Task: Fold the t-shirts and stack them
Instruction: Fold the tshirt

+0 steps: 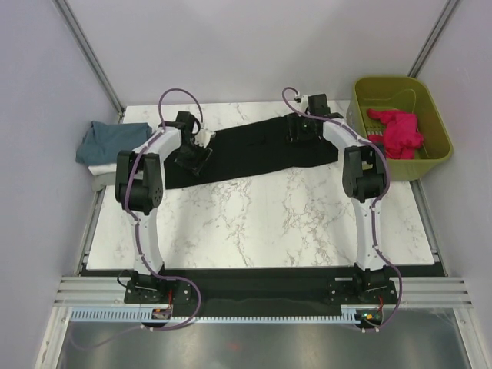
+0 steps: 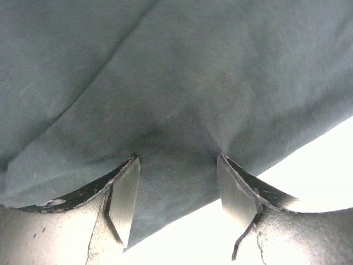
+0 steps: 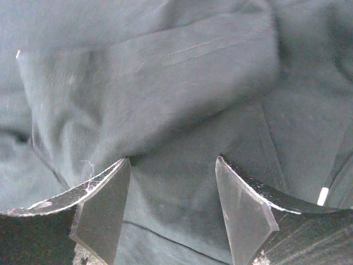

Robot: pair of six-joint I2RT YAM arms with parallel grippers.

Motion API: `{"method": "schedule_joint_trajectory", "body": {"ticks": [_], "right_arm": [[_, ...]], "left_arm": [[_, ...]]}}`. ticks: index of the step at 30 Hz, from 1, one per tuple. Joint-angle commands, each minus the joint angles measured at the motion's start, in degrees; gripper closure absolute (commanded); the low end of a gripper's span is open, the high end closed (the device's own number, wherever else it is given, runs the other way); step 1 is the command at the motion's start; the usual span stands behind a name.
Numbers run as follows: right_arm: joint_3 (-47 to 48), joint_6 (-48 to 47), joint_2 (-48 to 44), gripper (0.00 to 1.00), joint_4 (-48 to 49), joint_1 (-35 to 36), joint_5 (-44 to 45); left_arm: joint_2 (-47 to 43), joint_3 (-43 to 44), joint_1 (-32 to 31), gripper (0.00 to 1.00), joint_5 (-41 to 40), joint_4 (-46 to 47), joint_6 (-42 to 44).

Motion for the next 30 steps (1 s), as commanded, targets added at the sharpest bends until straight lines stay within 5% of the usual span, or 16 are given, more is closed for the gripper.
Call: {"method": "schedule_joint_trajectory", "body": {"ticks": [1,23,30], "right_arm": [[4.4,2.9,5.2,0.28,-1.1,0.0,-0.5],[19.6,7.9,12.7,0.25,3.5,1.6,-1.9],[16.9,6.4,4.2,0.24,2.4,0.8,-1.3]], "left_arm": [[-3.6,-6.8,-1.8,0.34,2.1,-4.6,-2.0],[-17.0,-20.1,-16.3,0.34,-1.1,-6.4,-3.4],[-21.5,-9.4,-17.1,0.34,-5.1,-7.6,-1.8]]}}
